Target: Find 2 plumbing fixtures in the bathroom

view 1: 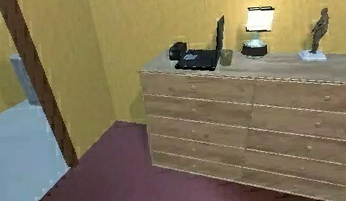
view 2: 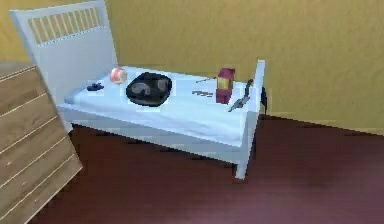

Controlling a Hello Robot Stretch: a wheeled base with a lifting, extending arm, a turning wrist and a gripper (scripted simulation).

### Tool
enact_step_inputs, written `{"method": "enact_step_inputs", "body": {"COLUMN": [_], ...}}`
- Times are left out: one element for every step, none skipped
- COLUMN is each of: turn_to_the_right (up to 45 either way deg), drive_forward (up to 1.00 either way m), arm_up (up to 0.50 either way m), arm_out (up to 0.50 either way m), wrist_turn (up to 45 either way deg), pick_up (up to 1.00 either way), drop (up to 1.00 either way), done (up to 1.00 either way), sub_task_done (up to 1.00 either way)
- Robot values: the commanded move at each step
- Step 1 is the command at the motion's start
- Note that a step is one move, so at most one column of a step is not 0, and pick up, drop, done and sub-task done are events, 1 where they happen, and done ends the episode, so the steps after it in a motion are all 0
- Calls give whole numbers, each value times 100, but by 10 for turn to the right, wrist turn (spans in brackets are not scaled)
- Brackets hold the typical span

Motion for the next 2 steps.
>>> {"method": "enact_step_inputs", "body": {"turn_to_the_right": [-420, 0], "drive_forward": [0, 100], "arm_up": [0, 0], "arm_out": [0, 0], "wrist_turn": [0, 0], "pick_up": [0, 0], "drop": [0, 0], "done": [0, 0], "sub_task_done": [0, 0]}}
